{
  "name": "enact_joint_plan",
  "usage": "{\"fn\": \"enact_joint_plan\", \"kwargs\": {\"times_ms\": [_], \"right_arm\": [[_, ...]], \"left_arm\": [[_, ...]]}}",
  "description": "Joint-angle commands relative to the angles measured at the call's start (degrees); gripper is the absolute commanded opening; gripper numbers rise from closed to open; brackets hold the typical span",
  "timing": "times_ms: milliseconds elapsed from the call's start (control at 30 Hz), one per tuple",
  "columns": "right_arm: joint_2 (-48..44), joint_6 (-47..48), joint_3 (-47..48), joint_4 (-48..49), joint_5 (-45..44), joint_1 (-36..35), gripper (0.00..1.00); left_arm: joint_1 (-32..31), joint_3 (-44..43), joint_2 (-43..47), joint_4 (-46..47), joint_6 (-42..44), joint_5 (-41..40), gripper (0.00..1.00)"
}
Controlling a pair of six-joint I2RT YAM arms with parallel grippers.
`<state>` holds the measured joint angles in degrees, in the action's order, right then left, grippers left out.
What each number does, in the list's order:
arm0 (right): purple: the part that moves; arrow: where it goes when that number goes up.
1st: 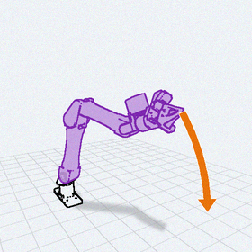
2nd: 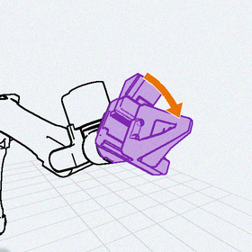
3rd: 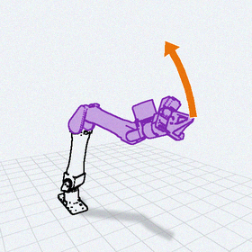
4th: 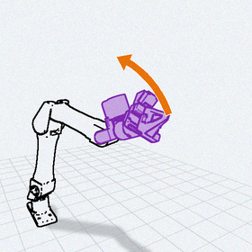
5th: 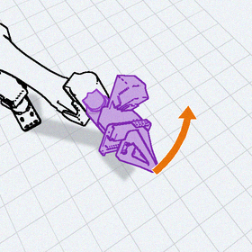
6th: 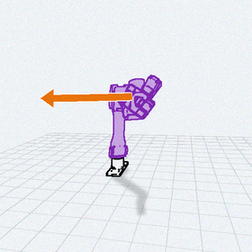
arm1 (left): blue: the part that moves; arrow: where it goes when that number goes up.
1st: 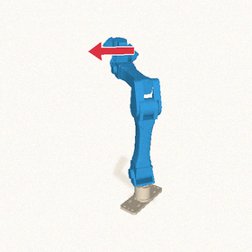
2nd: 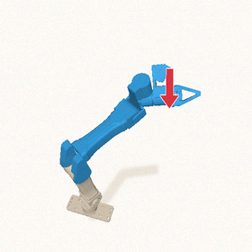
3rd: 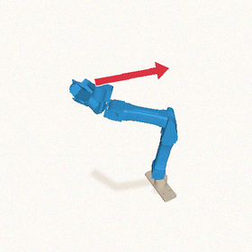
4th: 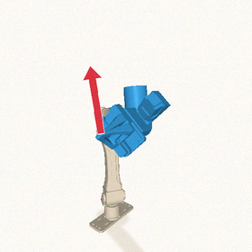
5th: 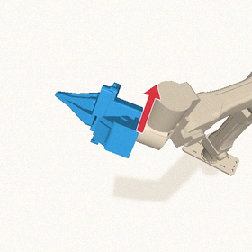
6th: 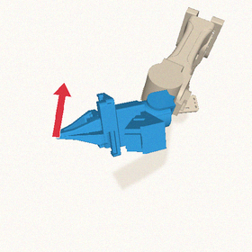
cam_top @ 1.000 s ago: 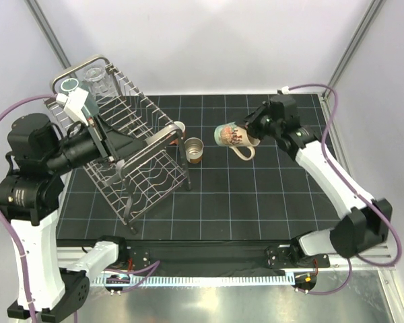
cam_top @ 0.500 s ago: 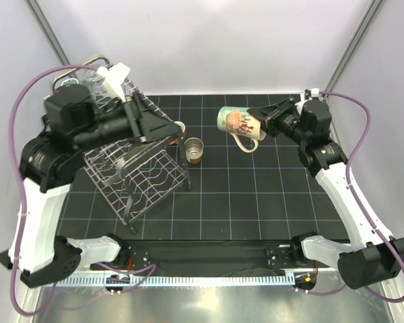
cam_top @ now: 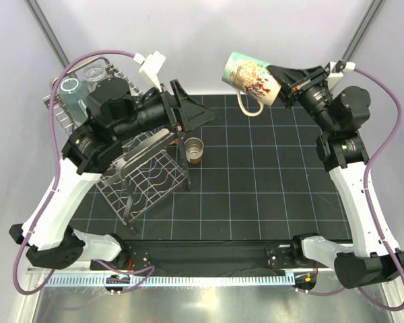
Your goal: Load the cups into the dish rack
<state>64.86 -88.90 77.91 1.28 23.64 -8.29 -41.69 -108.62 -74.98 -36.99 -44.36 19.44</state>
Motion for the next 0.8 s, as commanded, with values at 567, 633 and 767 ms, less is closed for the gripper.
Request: {"fn": "enact_joint_plan", "kwargs": {"times_ms": [567, 633, 767], "right_arm": [[-7.0, -15.2, 7.4, 11.3, 4.7, -0.2, 0.04], [-7.6, -15.4, 7.3, 10.8, 5.0, -0.3, 0.04], [-8.4, -16.0, 6.7, 10.9, 4.9, -0.3, 0.04]], "left_arm": [[-1.3, 6.7, -8.5, 33.2, 12.7, 10.0, 0.86], [-1.5, 5.2, -9.8, 34.4, 12.2, 13.4, 0.84], [-2.4, 2.8, -12.6, 36.7, 11.5, 16.6, 0.79]]}}
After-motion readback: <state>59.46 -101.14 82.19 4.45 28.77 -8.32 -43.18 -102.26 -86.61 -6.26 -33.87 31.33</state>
